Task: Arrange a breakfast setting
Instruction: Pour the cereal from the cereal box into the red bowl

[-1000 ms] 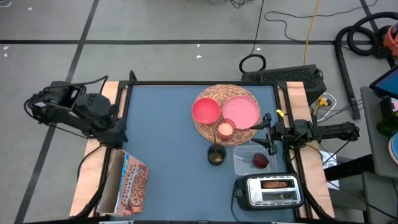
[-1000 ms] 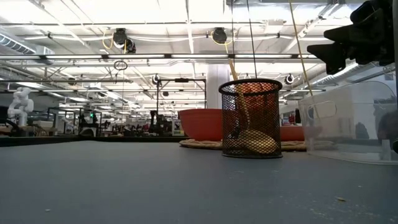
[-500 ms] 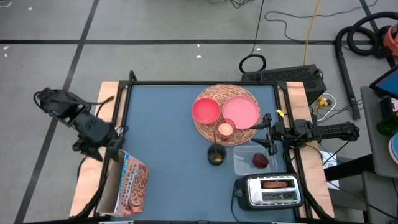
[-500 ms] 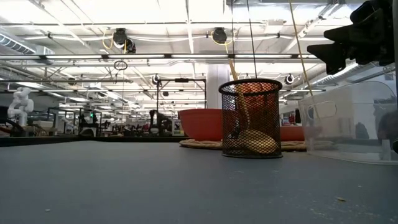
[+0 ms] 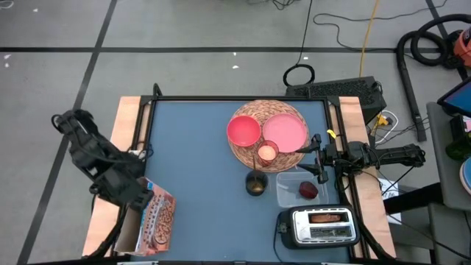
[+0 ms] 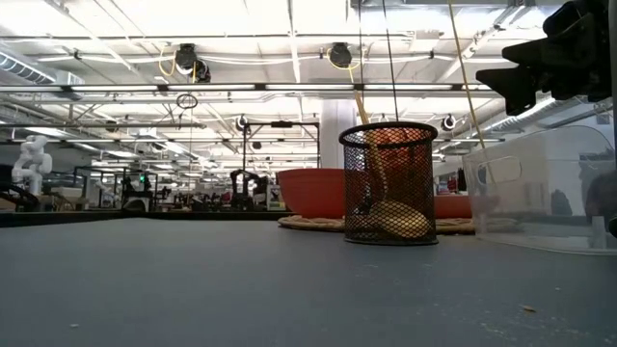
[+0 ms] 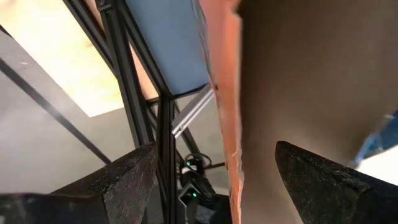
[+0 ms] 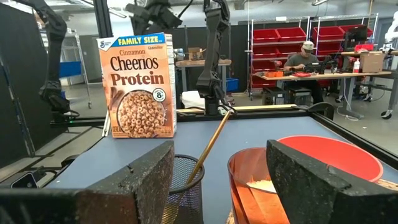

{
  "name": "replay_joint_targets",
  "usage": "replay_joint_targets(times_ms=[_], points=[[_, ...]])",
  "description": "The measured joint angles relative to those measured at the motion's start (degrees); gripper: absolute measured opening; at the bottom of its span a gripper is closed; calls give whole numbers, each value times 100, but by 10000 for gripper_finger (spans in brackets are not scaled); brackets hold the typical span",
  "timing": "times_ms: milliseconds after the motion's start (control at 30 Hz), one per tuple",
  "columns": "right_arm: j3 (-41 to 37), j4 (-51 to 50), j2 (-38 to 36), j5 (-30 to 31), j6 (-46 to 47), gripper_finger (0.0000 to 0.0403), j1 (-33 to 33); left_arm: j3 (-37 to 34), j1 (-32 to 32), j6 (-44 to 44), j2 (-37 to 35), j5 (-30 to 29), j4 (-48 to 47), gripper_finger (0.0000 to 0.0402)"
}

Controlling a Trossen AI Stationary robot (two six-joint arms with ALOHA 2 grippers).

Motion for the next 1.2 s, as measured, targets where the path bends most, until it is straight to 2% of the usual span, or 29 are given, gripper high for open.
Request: replay_joint_targets(times_ms=[333, 500, 633, 1200], points=[[-1, 1, 0, 0, 0, 247, 0, -2, -121, 683, 454, -32, -1, 330], [-1, 0, 1, 0, 1, 247, 1, -4, -160, 1134, 584, -496, 0, 330], [0, -1, 0, 0, 0, 247, 1, -4, -174, 1286, 626, -608, 0, 317], [-2, 1, 2, 0, 2, 247, 1, -4, -180, 1807, 624, -610, -2, 90]])
